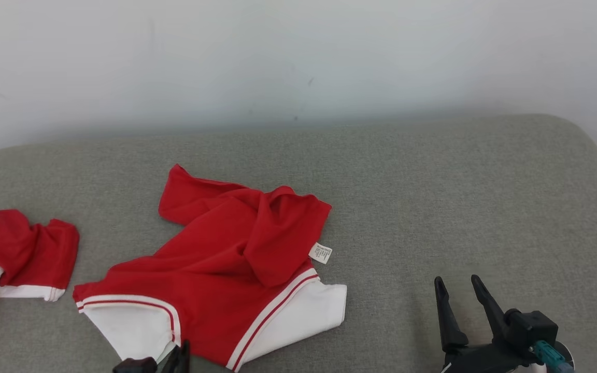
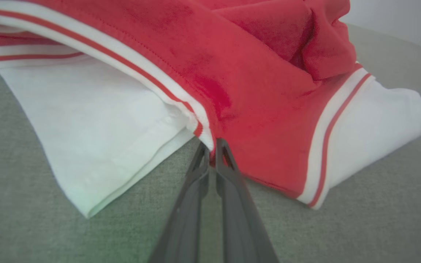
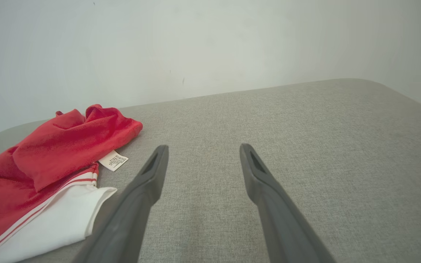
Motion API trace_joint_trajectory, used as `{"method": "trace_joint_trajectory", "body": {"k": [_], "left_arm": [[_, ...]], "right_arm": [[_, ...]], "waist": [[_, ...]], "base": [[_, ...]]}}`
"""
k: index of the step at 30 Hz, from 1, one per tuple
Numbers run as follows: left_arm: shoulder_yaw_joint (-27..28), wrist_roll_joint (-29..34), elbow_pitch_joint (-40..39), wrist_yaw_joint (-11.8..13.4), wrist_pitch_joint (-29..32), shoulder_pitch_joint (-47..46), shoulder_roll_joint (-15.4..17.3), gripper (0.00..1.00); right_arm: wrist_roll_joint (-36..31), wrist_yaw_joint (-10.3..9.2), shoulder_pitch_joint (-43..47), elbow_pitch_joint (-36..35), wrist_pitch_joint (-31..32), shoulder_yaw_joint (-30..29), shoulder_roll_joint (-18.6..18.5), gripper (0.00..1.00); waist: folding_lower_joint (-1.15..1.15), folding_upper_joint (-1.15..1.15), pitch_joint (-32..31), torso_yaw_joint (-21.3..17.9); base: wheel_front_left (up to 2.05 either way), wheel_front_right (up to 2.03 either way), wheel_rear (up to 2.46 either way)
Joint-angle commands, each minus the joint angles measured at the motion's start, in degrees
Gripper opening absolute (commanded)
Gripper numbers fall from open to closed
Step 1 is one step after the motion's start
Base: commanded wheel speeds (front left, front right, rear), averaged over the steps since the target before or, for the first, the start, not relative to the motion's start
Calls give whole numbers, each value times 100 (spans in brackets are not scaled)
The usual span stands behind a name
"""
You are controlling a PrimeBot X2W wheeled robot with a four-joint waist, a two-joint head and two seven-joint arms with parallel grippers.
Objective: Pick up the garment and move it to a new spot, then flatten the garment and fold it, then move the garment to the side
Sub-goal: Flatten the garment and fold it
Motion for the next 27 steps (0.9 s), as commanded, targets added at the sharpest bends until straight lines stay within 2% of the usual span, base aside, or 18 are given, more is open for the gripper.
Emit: {"method": "trace_joint_trajectory", "body": {"k": [1,5,8,15,16,17,25,27], "left_arm": [[57,-2,-48,-5,-60,-54,86,0],[257,-64,-351,92,-51,79,325,0],[386,-190,-700,248,296,363,572,0],[512,-259,-1983,828,1062,1160,918,0],[513,-200,-2124,883,1029,1198,934,58],[541,-204,-2234,953,955,1213,905,100],[562,140,-2901,1205,288,1119,787,100],[548,171,-2926,1183,199,1091,795,100]], "right_arm": [[-33,20,94,-1,-8,-9,-5,100],[9,20,129,-6,-2,-22,-8,100],[50,20,184,19,-9,-29,-6,100],[62,20,214,109,89,-19,-6,100],[48,20,191,129,110,18,-6,100],[28,20,156,151,106,47,-5,100],[-158,20,-447,658,334,333,-10,100],[-187,20,-711,894,364,365,-10,100]], "waist": [[0,0,-83,187],[0,0,-156,403],[0,0,-201,523],[0,0,-207,718],[0,0,-212,741],[0,0,-222,768],[0,0,-271,1016],[0,0,-266,1090]], "base": [[0,0,0],[0,0,0],[0,0,0],[0,0,0],[0,0,0],[0,0,0],[0,0,0],[0,0,0]]}}
